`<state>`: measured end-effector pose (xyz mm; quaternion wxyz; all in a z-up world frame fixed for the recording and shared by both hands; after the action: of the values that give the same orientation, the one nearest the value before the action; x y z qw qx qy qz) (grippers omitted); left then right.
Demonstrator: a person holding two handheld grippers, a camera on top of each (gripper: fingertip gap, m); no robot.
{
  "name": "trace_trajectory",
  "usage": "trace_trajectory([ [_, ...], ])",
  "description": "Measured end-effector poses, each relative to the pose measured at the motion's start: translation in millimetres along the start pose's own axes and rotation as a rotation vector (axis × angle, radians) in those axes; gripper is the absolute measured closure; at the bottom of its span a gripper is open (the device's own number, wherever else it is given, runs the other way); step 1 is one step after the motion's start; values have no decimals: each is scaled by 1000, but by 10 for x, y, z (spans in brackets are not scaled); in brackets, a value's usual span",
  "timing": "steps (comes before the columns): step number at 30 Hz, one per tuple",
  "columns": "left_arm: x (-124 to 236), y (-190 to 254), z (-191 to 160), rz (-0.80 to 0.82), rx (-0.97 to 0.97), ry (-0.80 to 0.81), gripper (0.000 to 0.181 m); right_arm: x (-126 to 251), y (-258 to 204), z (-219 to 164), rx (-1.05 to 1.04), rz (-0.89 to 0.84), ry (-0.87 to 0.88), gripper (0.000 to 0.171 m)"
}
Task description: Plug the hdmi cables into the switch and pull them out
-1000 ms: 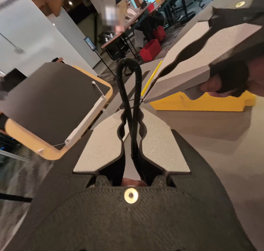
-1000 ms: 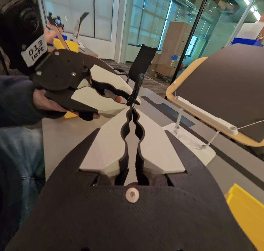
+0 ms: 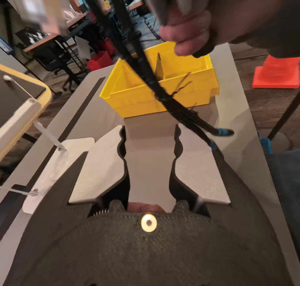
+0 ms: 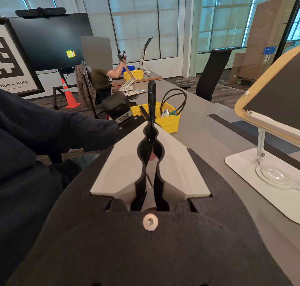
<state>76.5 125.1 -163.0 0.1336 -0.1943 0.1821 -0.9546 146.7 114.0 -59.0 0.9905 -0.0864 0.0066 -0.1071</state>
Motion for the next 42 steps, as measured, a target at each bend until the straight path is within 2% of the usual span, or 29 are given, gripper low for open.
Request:
trace_trajectory([
  [3,-18,115,160,107,-20,50,111,1,85,-74,-20,-22,-13,171],
  [7,-33,203,286,151,-40,68,114,-5,99,-94,-40,-20,-2,171],
  [9,57,49,233,231,-58,105,136,4,68,-71,-30,-14,1,171],
  [10,131,-69,183,243,10,137,144,9,51,-53,-26,-10,3,171],
  [12,295,-313,95,260,142,190,153,10,10,-27,-25,9,3,171],
  [14,413,-546,39,340,135,173,161,-8,-44,-14,-37,46,-1,171],
  [16,379,-661,14,364,73,112,154,-45,-103,6,-53,90,2,171],
  [18,219,-605,0,305,2,67,142,-83,-146,36,-69,121,13,171],
  [21,-39,-327,-3,190,-44,50,125,-105,-122,57,-81,122,23,171],
  [24,-138,-92,77,174,-49,79,113,-81,-38,20,-97,95,22,171],
  [29,-31,-4,306,327,15,129,92,-44,95,-94,-113,37,1,171],
  [35,94,42,585,521,-8,200,71,-61,105,-179,-130,2,6,171],
  [39,207,49,749,610,-45,260,66,-70,112,-270,-109,-30,-26,171],
  [42,281,36,848,625,-50,282,71,-88,106,-341,-71,-54,-64,171],
])
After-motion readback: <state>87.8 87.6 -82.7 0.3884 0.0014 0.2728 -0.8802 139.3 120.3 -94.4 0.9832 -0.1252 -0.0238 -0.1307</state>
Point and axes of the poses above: each gripper's, where its closed fingertips meet, x back along the fingers, z out of its top, y = z × x across the jaws, the point moved 4 cm from there along x, back along the fingers, and after that the axes turned 4 degrees about -x, right-handed, at the moved point
